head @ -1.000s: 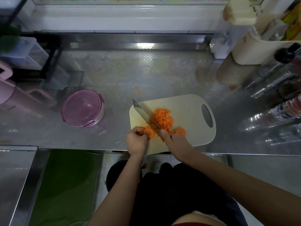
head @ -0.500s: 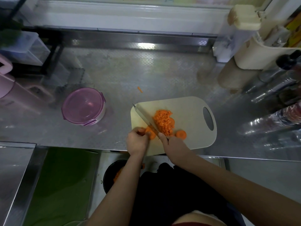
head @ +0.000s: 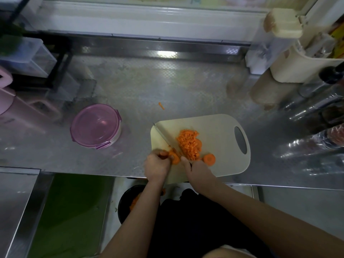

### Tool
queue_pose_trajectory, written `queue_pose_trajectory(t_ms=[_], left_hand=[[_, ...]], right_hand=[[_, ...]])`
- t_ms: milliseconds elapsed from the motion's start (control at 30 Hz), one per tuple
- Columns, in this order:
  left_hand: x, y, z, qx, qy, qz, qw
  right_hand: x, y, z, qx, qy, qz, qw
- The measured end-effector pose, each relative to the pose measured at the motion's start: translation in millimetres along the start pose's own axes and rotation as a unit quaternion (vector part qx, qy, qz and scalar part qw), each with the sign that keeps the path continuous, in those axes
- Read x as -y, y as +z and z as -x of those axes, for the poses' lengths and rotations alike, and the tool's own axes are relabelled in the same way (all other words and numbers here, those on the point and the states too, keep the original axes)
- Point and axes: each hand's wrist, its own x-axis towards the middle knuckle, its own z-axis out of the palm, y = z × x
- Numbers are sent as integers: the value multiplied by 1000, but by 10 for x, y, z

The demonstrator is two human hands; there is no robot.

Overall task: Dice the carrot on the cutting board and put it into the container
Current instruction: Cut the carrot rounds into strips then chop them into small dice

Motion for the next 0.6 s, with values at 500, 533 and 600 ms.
queue_pose_trajectory(t_ms=[500, 533, 600], left_hand=[[-29, -6, 35, 7, 7, -11, 1000], [-34, -10, 42, 7, 5, -12, 1000], [-35, -11, 46, 7, 5, -9, 1000]], right_hand=[[-78, -229, -117, 36, 79, -58, 995], [-84, -218, -109, 30, 75, -64, 995], [-102, -205, -92, 27, 67, -70, 995]])
